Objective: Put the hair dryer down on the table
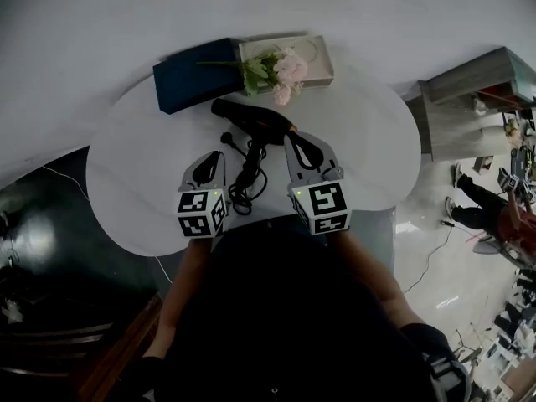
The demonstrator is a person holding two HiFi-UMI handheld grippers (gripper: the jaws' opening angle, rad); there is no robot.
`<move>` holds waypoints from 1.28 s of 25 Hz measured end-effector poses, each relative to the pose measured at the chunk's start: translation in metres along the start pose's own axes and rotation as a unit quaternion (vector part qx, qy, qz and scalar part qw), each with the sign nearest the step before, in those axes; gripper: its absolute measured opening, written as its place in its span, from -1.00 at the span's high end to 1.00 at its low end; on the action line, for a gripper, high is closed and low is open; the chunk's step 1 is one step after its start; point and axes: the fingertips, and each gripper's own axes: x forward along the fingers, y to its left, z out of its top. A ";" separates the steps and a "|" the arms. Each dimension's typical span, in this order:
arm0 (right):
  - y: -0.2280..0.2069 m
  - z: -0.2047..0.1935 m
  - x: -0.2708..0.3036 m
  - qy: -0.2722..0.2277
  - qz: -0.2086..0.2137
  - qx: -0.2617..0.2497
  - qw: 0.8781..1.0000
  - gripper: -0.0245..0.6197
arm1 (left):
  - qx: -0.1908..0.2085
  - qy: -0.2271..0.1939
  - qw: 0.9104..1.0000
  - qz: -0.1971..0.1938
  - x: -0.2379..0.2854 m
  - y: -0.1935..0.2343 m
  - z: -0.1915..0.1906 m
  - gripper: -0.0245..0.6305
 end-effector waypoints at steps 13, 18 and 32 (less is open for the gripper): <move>0.007 0.194 -0.042 -0.195 -0.035 -0.086 0.976 0.88 | 0.124 -0.295 0.945 0.066 -0.143 -0.020 0.237 0.89; 0.003 0.251 -0.078 -0.249 -0.063 -0.089 0.962 0.88 | 0.131 -0.337 0.930 0.070 -0.189 -0.031 0.286 0.89; 0.027 0.263 -0.096 -0.254 -0.089 -0.087 0.959 0.88 | 0.143 -0.355 0.922 0.052 -0.224 -0.022 0.291 0.89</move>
